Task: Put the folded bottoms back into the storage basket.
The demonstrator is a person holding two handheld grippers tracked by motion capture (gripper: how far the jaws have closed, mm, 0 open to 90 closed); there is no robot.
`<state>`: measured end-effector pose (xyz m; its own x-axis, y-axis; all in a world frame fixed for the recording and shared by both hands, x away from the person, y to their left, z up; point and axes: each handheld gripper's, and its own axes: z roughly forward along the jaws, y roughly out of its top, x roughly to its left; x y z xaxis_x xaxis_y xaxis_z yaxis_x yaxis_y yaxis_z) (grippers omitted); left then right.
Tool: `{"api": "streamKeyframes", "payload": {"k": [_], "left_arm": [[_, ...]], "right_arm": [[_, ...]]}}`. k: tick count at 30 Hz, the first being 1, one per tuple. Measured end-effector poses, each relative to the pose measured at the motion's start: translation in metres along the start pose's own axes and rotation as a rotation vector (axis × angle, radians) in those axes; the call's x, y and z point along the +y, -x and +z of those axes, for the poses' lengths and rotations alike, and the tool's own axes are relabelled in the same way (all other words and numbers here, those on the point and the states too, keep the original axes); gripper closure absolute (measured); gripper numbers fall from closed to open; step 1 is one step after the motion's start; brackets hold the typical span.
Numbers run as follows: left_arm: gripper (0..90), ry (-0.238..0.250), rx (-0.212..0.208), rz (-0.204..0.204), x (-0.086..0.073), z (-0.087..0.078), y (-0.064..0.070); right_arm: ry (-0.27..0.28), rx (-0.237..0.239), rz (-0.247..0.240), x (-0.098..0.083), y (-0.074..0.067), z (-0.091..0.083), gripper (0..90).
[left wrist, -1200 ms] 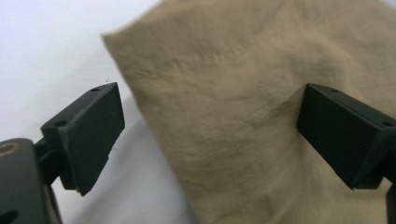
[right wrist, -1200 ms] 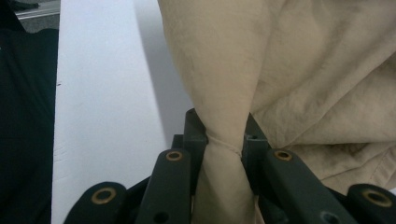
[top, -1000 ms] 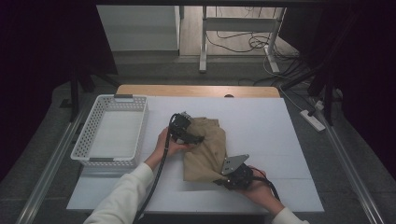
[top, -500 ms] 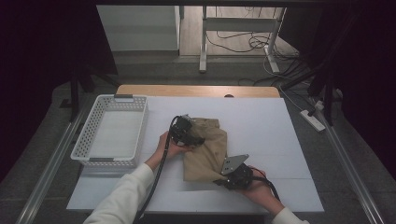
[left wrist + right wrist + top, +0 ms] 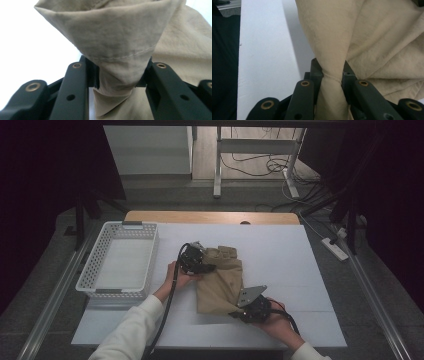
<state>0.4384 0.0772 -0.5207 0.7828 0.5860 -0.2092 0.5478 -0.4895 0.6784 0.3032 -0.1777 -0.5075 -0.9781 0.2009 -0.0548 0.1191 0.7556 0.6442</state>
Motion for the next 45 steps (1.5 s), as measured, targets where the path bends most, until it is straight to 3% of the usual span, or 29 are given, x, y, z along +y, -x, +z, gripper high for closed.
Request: {"api": "streamKeyframes", "payload": {"k": [11,14,29,45], "left_arm": [[67.8,0.050,-0.019,0.015,0.000,-0.012,0.003],[68.8,0.070,-0.019,0.015,0.000,-0.019,0.005],[70.7,0.143,-0.014,0.029,0.000,-0.054,0.017],[70.9,0.161,-0.022,0.025,-0.004,-0.066,0.020]], "right_arm": [[0.011,-0.015,-0.006,0.000,-0.001,-0.004,77.3],[0.049,-0.032,-0.011,0.001,-0.002,-0.010,77.3],[0.133,-0.048,0.000,0.007,-0.005,-0.020,77.4],[0.163,-0.041,0.000,0.010,-0.008,-0.022,77.4]]}}
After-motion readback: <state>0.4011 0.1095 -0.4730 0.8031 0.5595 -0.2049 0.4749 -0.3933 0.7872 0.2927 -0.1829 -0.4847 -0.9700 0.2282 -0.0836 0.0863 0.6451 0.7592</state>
